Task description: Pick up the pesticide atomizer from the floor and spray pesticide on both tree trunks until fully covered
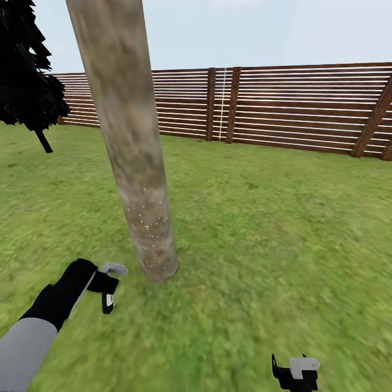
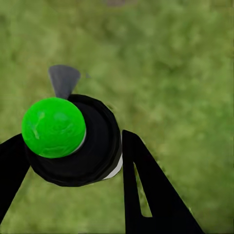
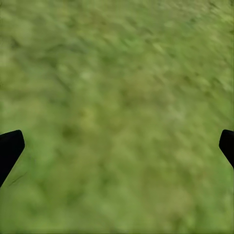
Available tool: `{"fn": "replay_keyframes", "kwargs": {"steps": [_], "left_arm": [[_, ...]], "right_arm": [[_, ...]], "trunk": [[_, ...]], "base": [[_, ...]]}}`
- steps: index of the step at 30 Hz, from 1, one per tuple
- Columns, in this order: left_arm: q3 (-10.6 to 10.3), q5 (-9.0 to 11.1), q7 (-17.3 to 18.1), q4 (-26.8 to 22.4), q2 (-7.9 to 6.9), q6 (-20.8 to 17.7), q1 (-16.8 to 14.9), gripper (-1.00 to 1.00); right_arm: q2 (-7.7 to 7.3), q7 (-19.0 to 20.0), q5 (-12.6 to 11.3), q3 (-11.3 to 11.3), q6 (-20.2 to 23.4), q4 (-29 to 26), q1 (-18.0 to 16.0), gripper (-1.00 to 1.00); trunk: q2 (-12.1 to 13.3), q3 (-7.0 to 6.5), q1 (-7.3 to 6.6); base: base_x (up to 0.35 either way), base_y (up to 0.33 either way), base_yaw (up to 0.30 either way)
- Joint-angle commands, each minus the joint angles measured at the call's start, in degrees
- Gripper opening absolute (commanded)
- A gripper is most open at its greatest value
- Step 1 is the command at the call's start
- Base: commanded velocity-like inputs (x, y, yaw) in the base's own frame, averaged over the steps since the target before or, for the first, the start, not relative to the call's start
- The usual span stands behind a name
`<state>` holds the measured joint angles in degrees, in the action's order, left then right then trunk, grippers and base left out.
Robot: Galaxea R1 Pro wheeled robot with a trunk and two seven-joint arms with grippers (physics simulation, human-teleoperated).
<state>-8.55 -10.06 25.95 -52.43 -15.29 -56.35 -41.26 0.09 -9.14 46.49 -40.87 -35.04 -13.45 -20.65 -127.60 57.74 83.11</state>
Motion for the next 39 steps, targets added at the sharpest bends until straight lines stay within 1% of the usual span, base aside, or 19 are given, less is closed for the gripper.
{"fn": "replay_keyframes", "kwargs": {"steps": [1, 3, 4, 5, 6, 7, 9, 12, 13, 14, 15, 17, 19, 22, 24, 25, 26, 34, 39], "left_arm": [[0.03, 0.45, -2.04, -0.13, 0.19, -0.13, -0.08, -1.00], [0.27, 0.74, -6.61, -0.17, 0.53, -0.13, -0.11, -1.00], [0.36, 1.09, -7.66, -0.17, 0.63, -0.15, -0.12, -1.00], [0.41, 2.09, -8.32, -0.17, 1.27, -0.16, -0.07, -1.00], [0.39, 2.59, -8.51, 0.17, 2.08, -0.16, -0.01, -1.00], [0.34, 2.81, -8.57, 0.40, 2.41, -0.16, 0.06, -1.00], [0.34, 3.23, -8.62, 0.60, 2.70, -0.12, 0.18, -1.00], [0.41, 4.80, -8.65, 0.79, 3.03, 0.51, 0.31, -1.00], [0.44, 4.88, -8.68, 1.51, 3.01, 2.10, 0.38, -1.00], [0.47, 4.97, -8.91, 3.44, 3.00, 5.53, 0.43, -1.00], [1.62, 5.51, -9.23, 7.41, 3.04, 11.61, 0.45, -1.00], [4.07, 5.70, -9.38, 9.06, 3.06, 13.69, 0.41, -1.00], [5.62, 5.62, -9.43, 9.72, 3.05, 14.23, 0.46, -1.00], [6.50, 5.50, -9.51, 12.72, 2.64, 14.66, 2.37, -1.00], [7.91, 5.66, -9.48, 12.61, 2.50, 14.83, 3.76, -1.00], [8.81, 5.57, -9.51, 12.44, 2.68, 14.91, 4.15, -1.00], [9.11, 5.44, -9.51, 12.38, 2.88, 14.94, 4.28, -1.00], [9.25, 5.32, -9.52, 12.70, 3.06, 14.95, 4.52, -1.00], [9.34, 5.32, -9.52, 13.06, 3.07, 14.95, 4.52, -1.00]], "right_arm": [[0.00, 0.00, 0.00, 0.00, -0.01, 0.00, 0.00, 1.00], [0.00, 0.00, 0.00, 0.00, 0.01, 0.01, 0.00, 1.00], [0.00, 0.00, 0.00, 0.00, 0.02, 0.00, 0.00, 1.00], [0.00, 0.00, 0.00, 0.00, 0.01, 0.00, 0.00, 1.00], [0.01, -0.02, 0.00, 0.00, 0.00, 0.00, 0.00, 1.00], [0.04, -0.04, 0.00, 0.00, -0.01, 0.00, 0.00, 1.00], [0.06, -0.07, 0.00, 0.00, -0.02, 0.00, 0.00, 1.00], [0.08, -0.09, -0.05, 0.00, -0.03, -0.04, 0.00, 1.00], [0.09, -0.09, -0.07, 0.00, -0.03, -0.06, 0.00, 1.00], [0.07, -0.09, -0.08, 0.00, -0.03, -0.08, 0.00, 1.00], [0.02, -0.09, -0.09, 0.00, -0.03, -0.08, 0.00, 1.00], [0.02, -0.11, -0.08, 0.00, -0.03, -0.09, 0.00, 1.00], [0.00, -0.12, -0.08, 0.00, -0.03, -0.09, 0.00, 1.00], [0.07, -0.10, -0.09, 0.00, -0.03, -0.09, 0.00, 1.00], [0.08, -0.10, -0.06, 0.00, -0.03, -0.08, 0.00, 1.00], [0.09, -0.13, -0.08, 0.00, -0.03, -0.08, 0.00, 1.00], [0.09, -0.11, -0.08, 0.00, -0.03, -0.09, 0.00, 1.00], [0.09, -0.10, -0.01, 0.00, -0.03, 0.00, 0.00, 1.00], [0.09, -0.09, 0.00, 0.00, -0.03, 0.00, 0.00, 1.00]], "trunk": [[0.00, 0.00, 0.00], [0.00, 0.00, 0.00], [0.00, 0.00, 0.00], [0.00, 0.00, 0.00], [0.00, 0.00, 0.00], [0.00, 0.00, 0.00], [0.00, 0.00, 0.00], [0.00, 0.00, 0.00], [0.00, 0.00, 0.00], [0.00, 0.00, 0.00], [0.00, 0.00, 0.00], [0.00, 0.00, 0.00], [0.00, 0.00, 0.00], [0.00, 0.00, 0.00], [0.00, 0.00, 0.00], [0.00, 0.00, 0.00], [0.00, 0.00, 0.00], [0.00, 0.00, 0.00], [0.00, 0.00, 0.00]], "base": [[0.000, 0.000, 0.055], [0.000, 0.000, 0.185], [0.000, 0.000, 0.245], [0.000, -0.023, 0.267], [0.000, -0.157, 0.264], [0.000, -0.212, 0.218], [0.000, -0.251, 0.087], [0.000, -0.276, 0.012], [0.000, -0.280, 0.002], [0.000, -0.280, 0.001], [0.000, -0.281, 0.000], [0.000, -0.281, 0.000], [0.000, -0.281, 0.000], [0.000, -0.282, 0.000], [0.000, -0.282, 0.000], [0.000, -0.282, 0.012], [0.005, -0.282, 0.099], [0.119, -0.277, 0.244], [0.157, -0.264, 0.033]]}}
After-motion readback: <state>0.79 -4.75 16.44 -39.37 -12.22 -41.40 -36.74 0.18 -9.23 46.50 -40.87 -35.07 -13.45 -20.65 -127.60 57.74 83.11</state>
